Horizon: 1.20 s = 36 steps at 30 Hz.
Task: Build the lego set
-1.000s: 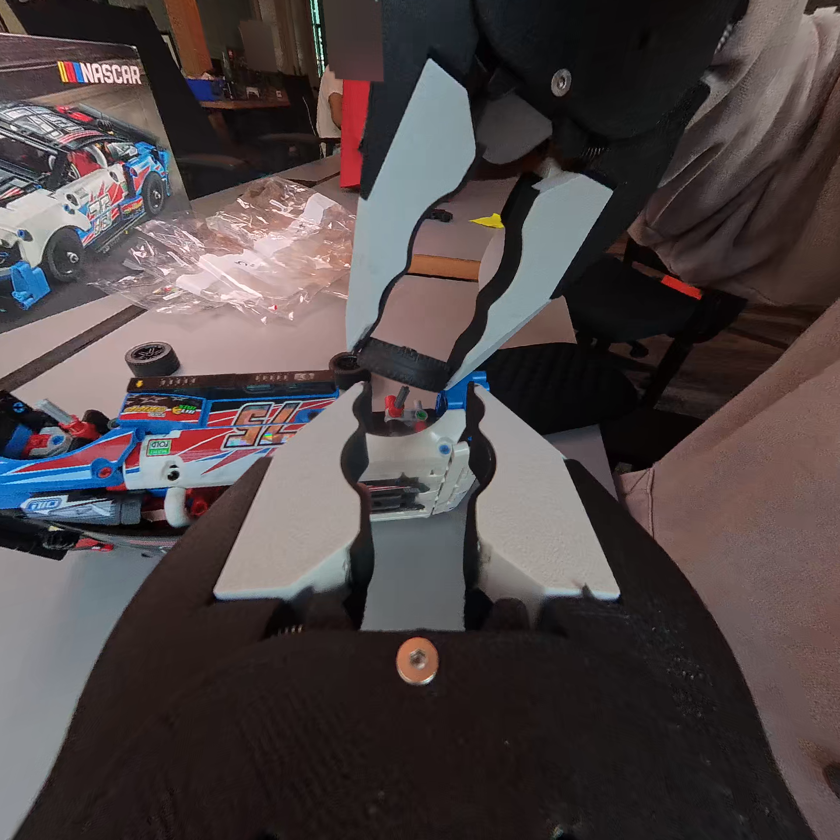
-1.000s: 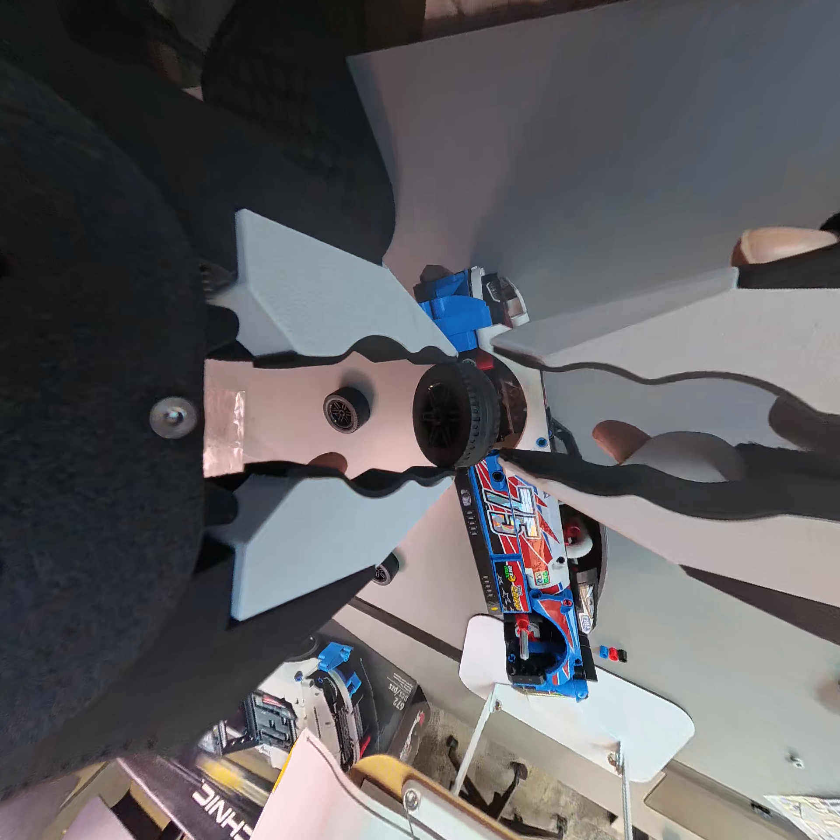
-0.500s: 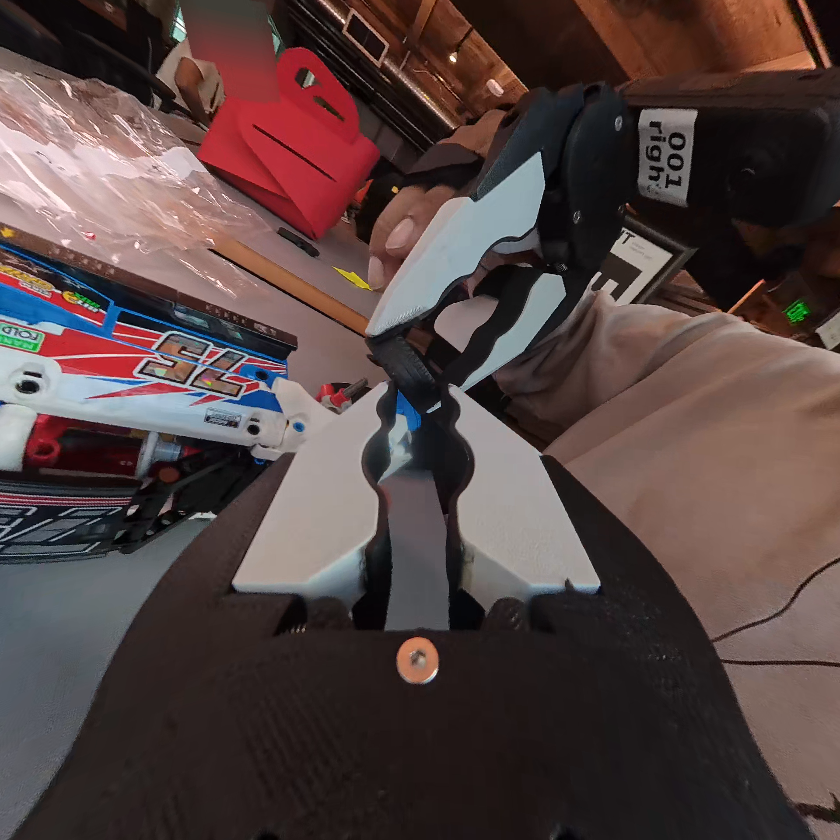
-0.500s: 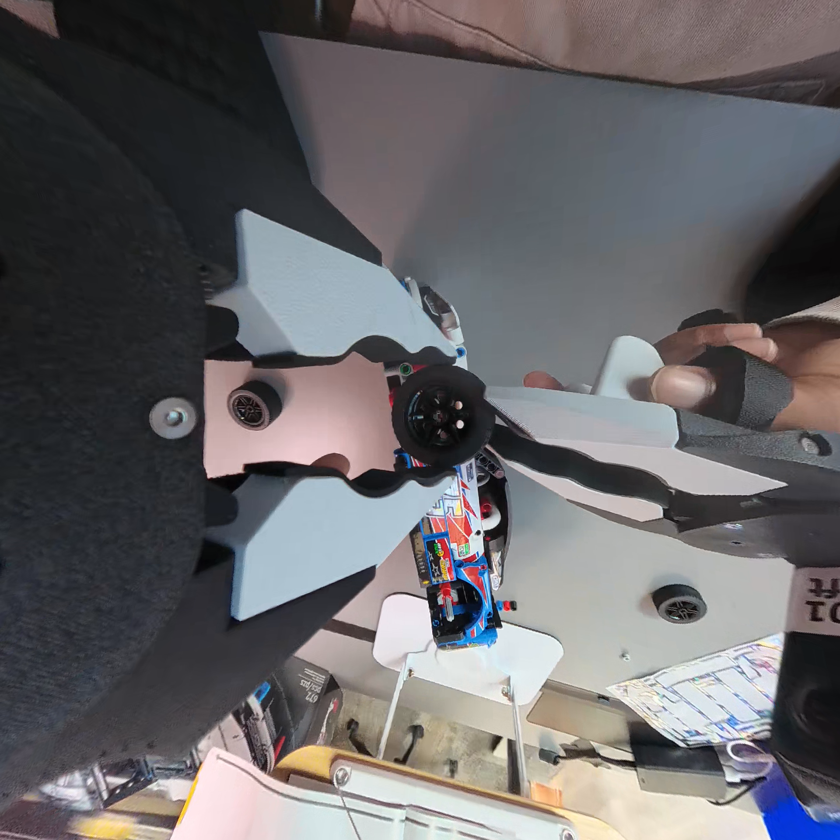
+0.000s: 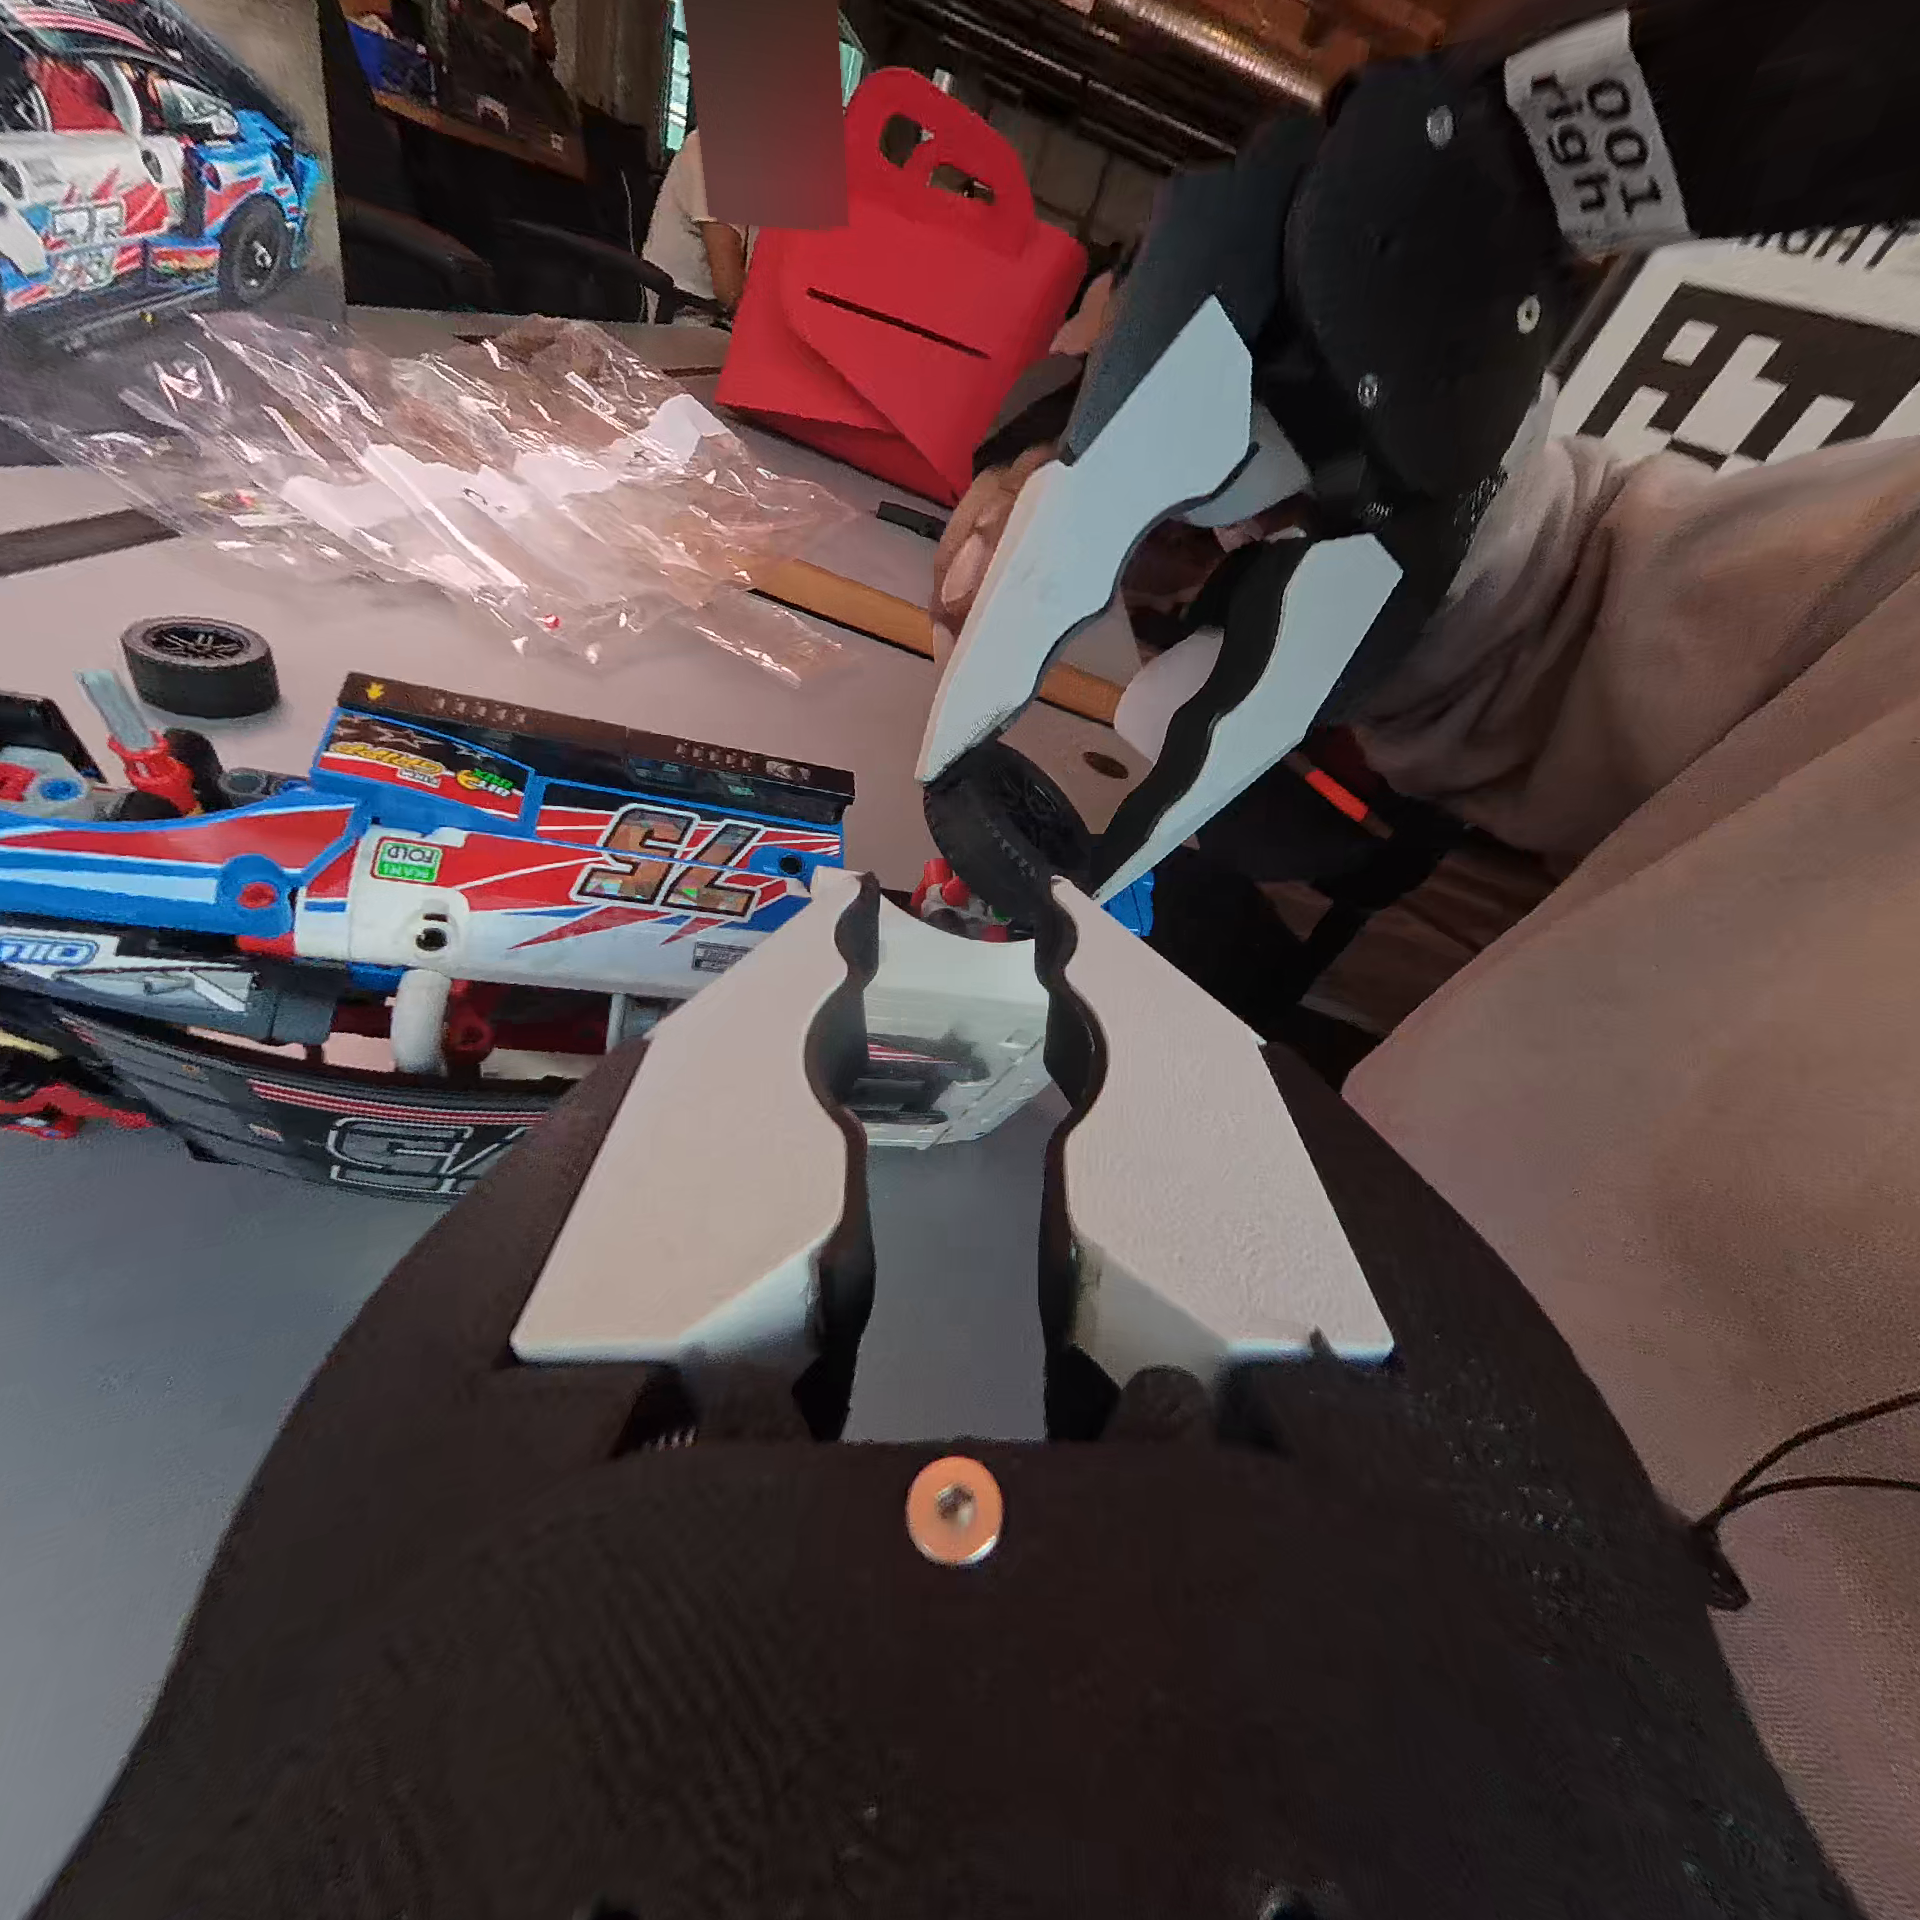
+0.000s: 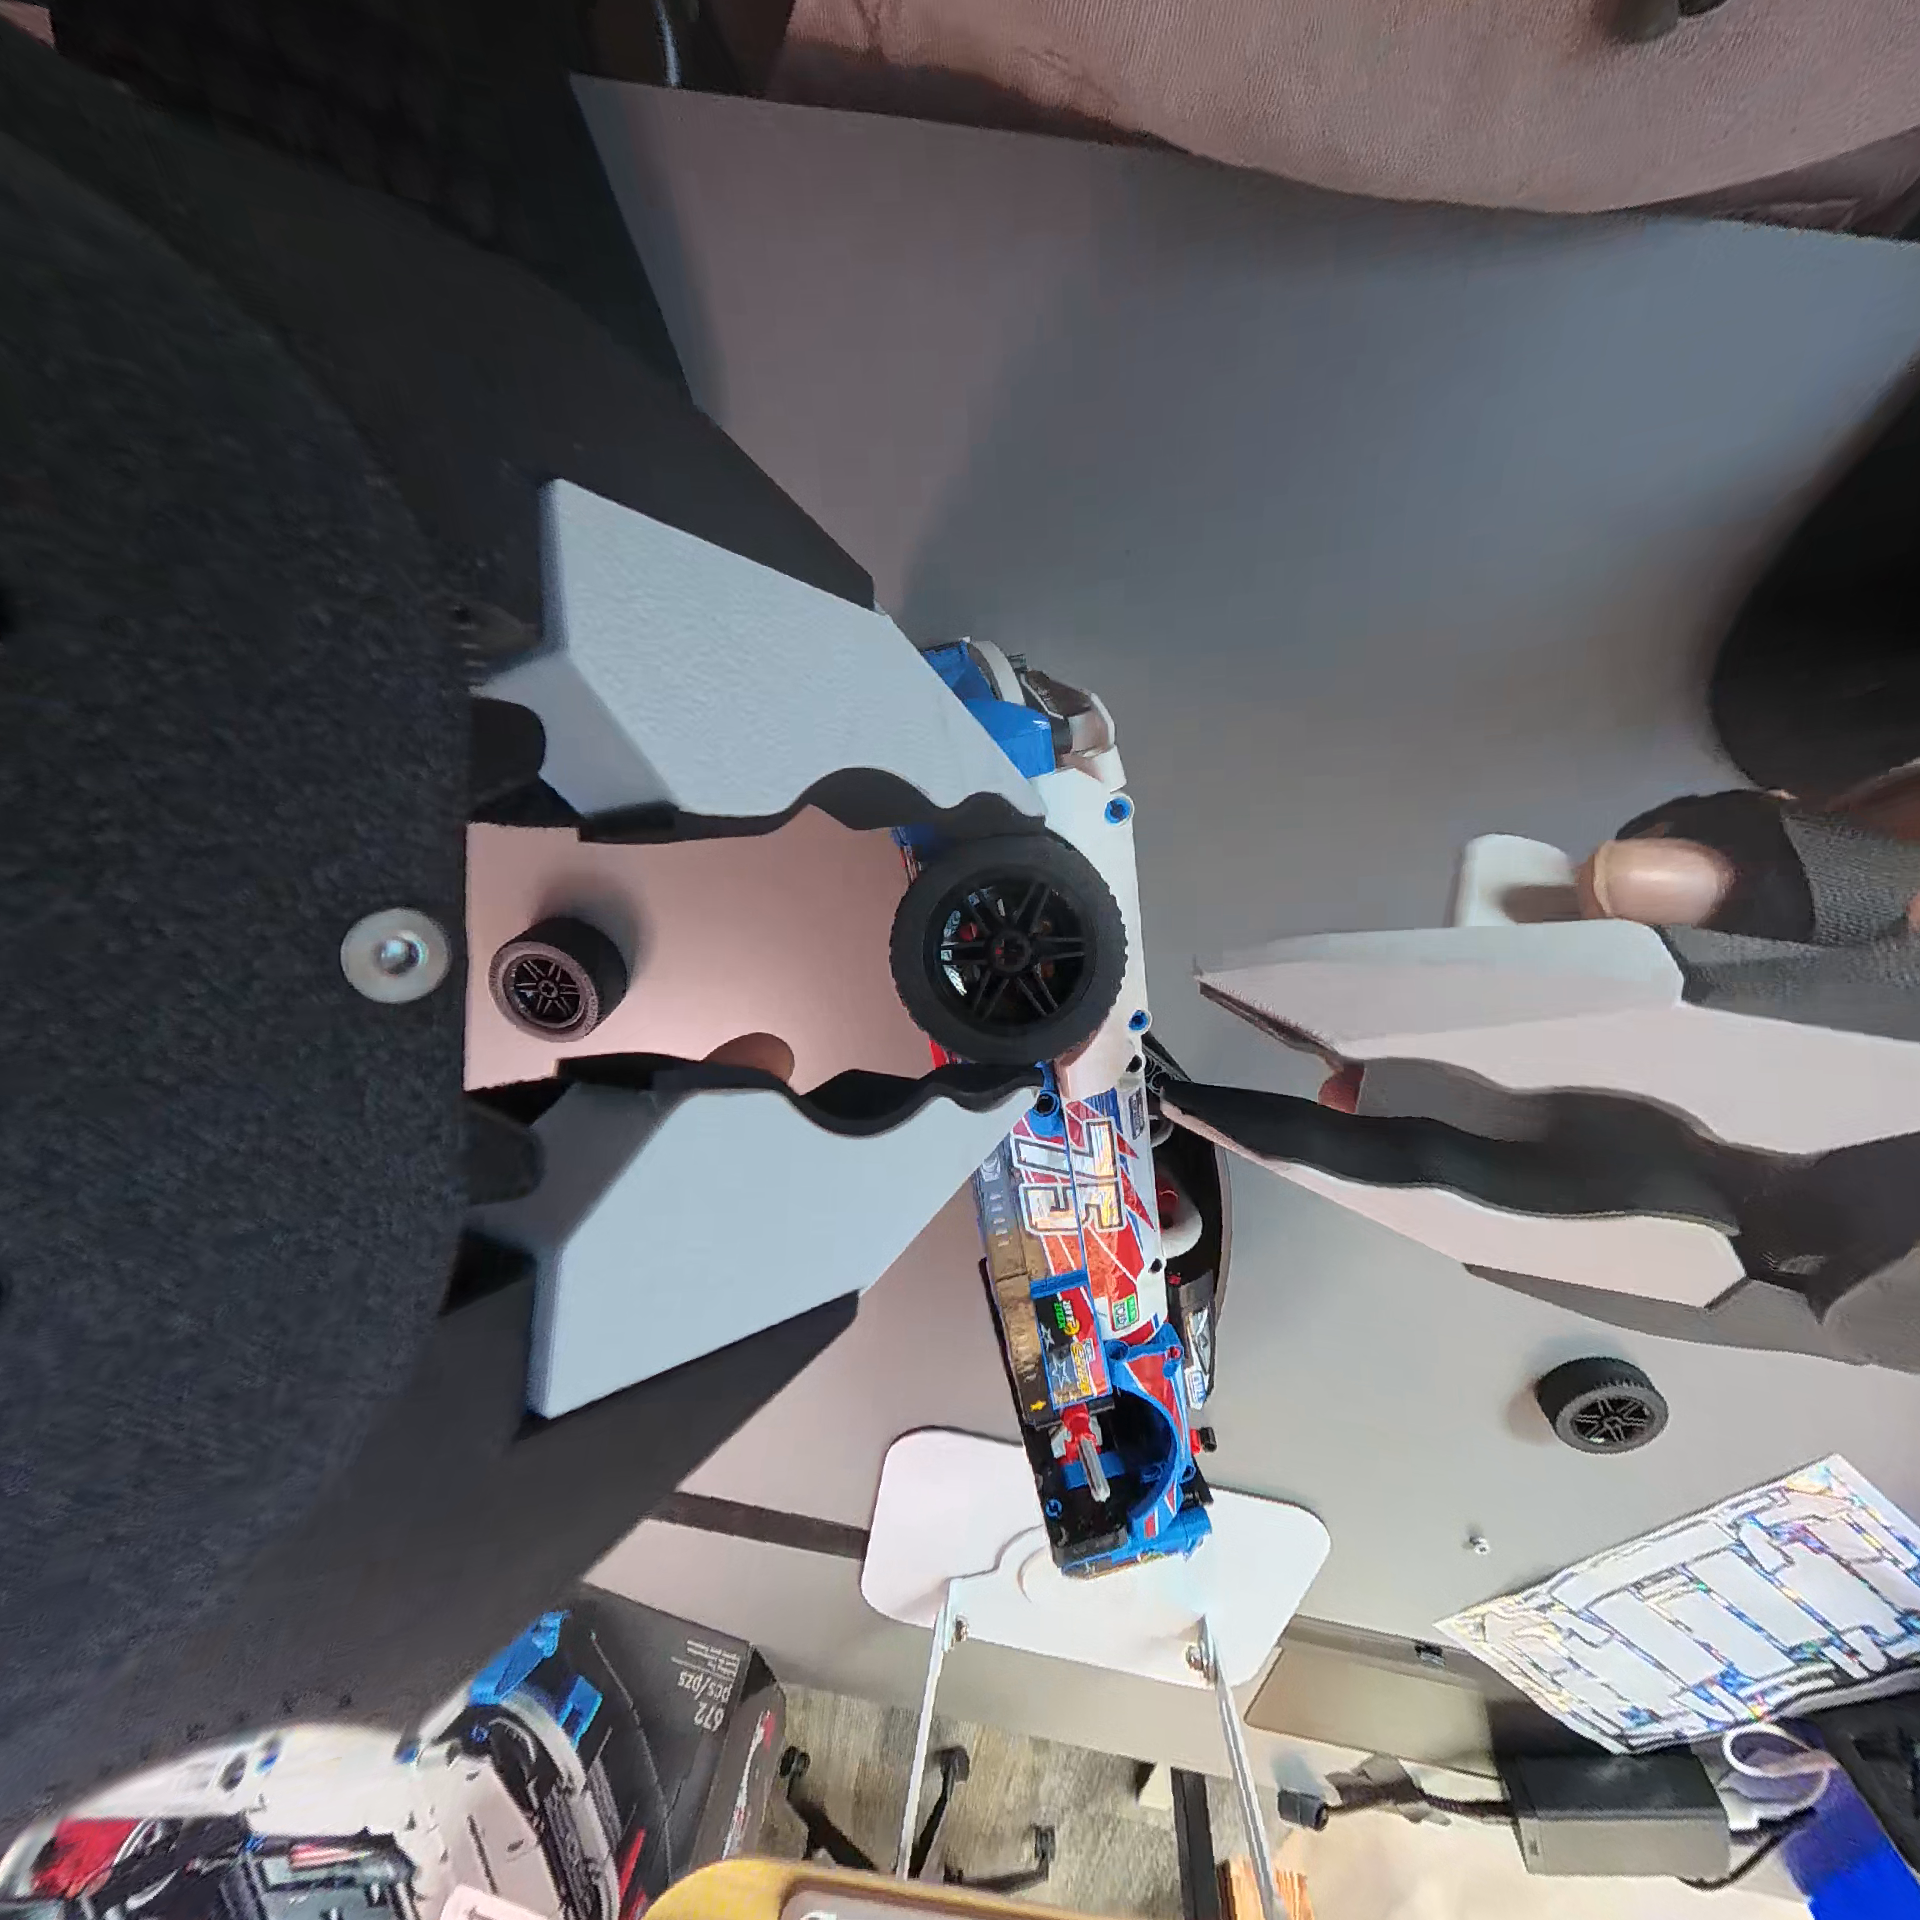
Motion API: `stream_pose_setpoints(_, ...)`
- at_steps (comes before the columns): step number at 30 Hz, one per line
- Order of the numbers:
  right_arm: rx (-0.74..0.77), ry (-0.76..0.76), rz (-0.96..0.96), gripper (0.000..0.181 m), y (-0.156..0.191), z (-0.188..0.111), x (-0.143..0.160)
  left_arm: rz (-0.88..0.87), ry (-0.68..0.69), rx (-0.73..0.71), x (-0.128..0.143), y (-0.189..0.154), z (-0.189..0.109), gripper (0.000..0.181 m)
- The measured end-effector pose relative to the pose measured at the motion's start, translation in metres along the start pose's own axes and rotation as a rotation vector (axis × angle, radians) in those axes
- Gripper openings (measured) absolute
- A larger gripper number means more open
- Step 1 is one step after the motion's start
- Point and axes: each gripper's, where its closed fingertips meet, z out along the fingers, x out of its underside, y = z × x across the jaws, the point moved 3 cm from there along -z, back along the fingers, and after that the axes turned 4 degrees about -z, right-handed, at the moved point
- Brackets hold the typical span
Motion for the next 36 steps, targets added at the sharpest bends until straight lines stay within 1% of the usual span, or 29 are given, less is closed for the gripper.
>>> stream_pose_setpoints(2,-0.027,-0.002,0.014,0.042,0.000,0.001,0.000,0.055,0.018,-0.019,0.004,-0.003,0.005,0.028)
stream_pose_setpoints(7,-0.030,-0.015,0.010,0.042,-0.001,0.002,-0.004,0.208,0.076,-0.107,0.014,0.002,0.011,0.031)
stream_pose_setpoints(10,-0.052,-0.014,0.025,0.042,-0.002,0.003,-0.003,0.243,0.096,-0.120,0.015,0.003,0.009,0.032)
stream_pose_setpoints(14,-0.082,0.003,0.026,0.042,-0.002,0.002,-0.002,0.290,0.142,-0.183,0.021,0.012,0.008,0.035)
stream_pose_setpoints(20,-0.130,-0.016,0.076,0.042,-0.003,0.002,0.000,0.300,0.151,-0.188,0.024,0.012,0.011,0.035)
stream_pose_setpoints(23,-0.134,0.017,0.063,0.042,-0.004,0.002,0.006,0.295,0.149,-0.186,0.024,0.012,0.011,0.035)
stream_pose_setpoints(28,-0.172,-0.030,0.064,0.042,-0.002,0.002,0.007,0.292,0.145,-0.181,0.025,0.011,0.012,0.035)
stream_pose_setpoints(34,-0.133,-0.038,0.046,0.042,-0.006,0.004,0.009,0.279,0.132,-0.171,0.025,0.011,0.012,0.034)
stream_pose_setpoints(36,-0.116,-0.033,0.013,0.042,-0.005,0.006,0.010,0.268,0.129,-0.158,0.025,0.009,0.014,0.034)
